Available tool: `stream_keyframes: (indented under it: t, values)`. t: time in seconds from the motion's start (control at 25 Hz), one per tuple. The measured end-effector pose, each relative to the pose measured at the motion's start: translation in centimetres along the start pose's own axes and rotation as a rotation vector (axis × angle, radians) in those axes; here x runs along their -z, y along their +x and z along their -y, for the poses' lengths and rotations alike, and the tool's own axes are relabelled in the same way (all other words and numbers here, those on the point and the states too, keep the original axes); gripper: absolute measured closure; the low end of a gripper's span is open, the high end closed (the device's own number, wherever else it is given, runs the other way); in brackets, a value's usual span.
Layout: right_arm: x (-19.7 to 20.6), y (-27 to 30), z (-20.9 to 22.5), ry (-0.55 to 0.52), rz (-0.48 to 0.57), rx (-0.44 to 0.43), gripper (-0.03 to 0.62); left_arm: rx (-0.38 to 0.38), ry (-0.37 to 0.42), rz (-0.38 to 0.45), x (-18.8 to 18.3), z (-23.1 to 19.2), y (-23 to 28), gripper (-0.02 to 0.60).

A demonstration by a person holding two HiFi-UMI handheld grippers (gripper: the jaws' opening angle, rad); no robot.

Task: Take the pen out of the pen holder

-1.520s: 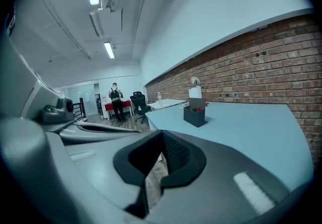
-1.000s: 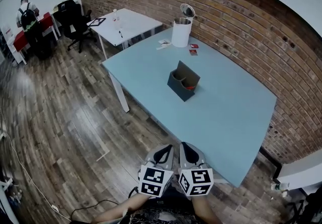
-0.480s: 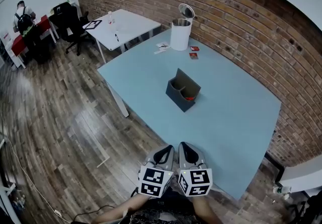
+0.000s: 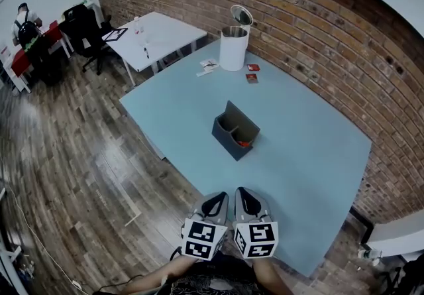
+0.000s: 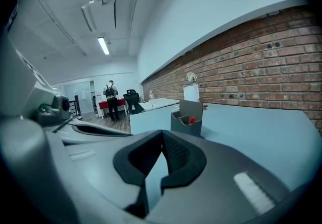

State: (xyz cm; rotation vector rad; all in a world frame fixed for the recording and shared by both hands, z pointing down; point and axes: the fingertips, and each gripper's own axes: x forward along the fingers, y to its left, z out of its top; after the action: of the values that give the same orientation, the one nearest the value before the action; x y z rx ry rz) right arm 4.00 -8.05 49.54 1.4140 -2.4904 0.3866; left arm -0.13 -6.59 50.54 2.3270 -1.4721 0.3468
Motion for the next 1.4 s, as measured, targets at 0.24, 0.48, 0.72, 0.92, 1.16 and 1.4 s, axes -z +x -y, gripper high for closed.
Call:
stream_keyframes:
  t: [0.24,0.48,0.72,0.92,1.16,1.4]
  values:
    - [-1.0,1.9,2.0,-0.002,-0.005,-0.011,0.591,-0.012,0.011,-0.016,-1.3,-0.6,2.6,0.588]
    - [-2.5,3.3,3.1,-0.002,0.023,-0.025,0.586,-0.047,0.021,-0.02,-2.8,-1.7,4.0,0.588]
    - [-2.8,4.6,4.1,0.012,0.023,-0.025,0.576,-0.046,0.036,-0.018,-3.8,-1.7,4.9,0.588]
    - [-2.8,5.7,4.7,0.023,0.016,-0.006,0.566,-0.025,0.038,-0.028,-3.8,-2.2,6.1,0.588]
    - [-2.6,7.6,6.0,0.039,-0.004,0.03,0.557,0.03,0.043,-0.038,-4.4,-2.6,8.6,0.588]
    - [-2.2,9.7,7.3,0.06,-0.029,0.085,0.545,0.074,0.056,-0.061,-4.8,-4.1,10.4,0.588]
